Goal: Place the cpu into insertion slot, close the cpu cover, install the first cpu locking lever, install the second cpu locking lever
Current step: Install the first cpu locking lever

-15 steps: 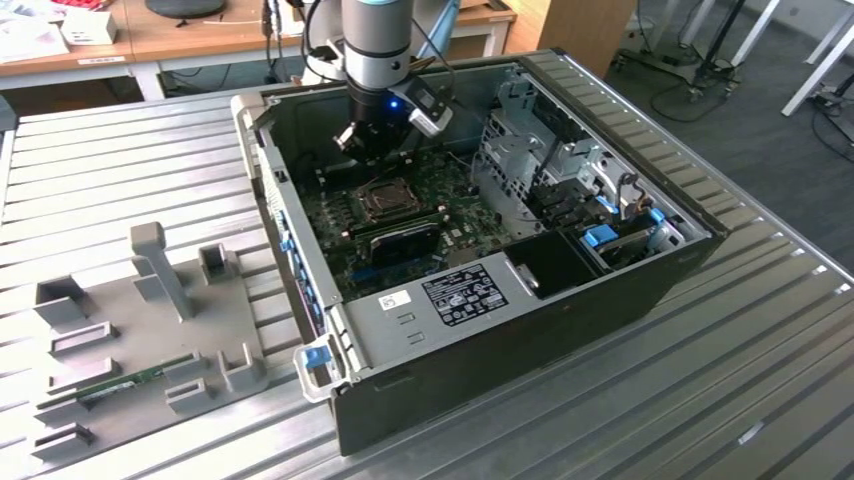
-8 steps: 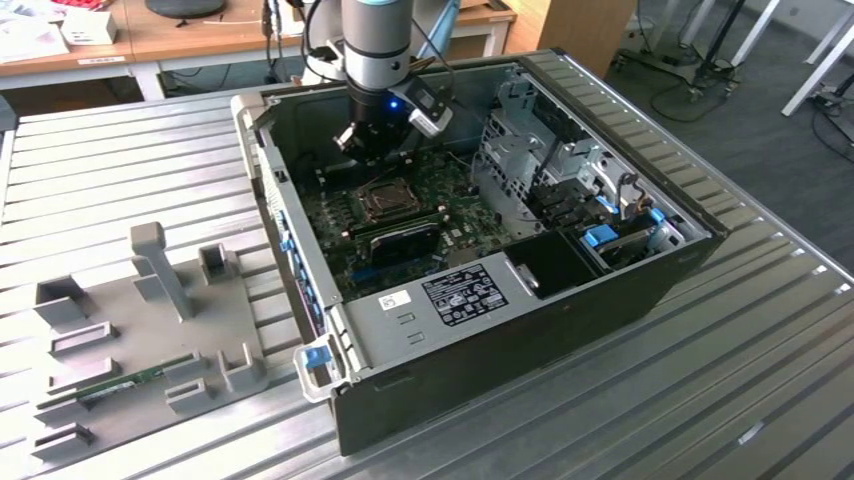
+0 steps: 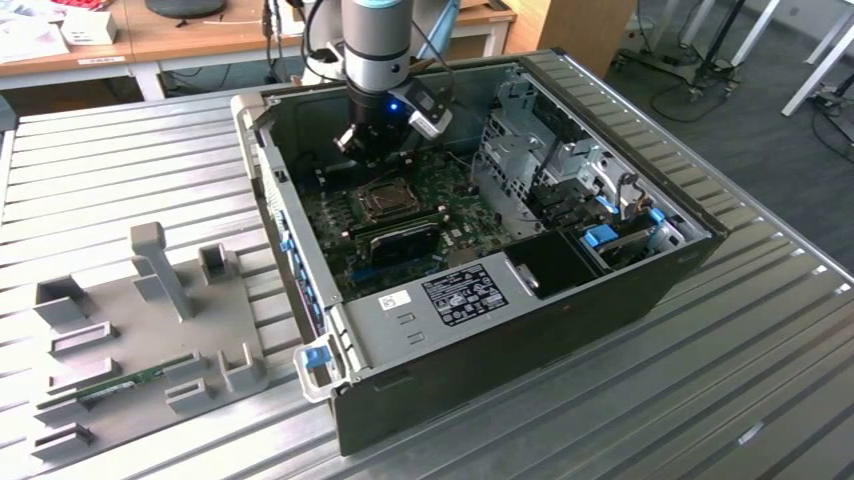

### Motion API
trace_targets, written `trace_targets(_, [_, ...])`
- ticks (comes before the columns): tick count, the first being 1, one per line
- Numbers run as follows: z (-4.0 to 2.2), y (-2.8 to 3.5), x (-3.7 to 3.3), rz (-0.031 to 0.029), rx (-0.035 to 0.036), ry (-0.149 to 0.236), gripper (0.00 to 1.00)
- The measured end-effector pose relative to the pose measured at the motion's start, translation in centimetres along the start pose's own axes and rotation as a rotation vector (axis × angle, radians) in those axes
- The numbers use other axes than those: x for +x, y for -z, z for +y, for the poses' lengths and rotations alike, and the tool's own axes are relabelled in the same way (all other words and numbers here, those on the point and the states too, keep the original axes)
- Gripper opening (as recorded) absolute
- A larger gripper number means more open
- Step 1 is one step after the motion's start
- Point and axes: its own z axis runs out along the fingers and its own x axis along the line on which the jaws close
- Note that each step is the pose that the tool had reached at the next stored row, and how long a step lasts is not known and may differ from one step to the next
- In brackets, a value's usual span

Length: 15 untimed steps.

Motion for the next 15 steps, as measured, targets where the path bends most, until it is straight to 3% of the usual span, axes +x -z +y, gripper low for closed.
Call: trace_targets(15, [-0.08,-0.51,-0.01,-0.0005,0.0008,-0.004,0.1])
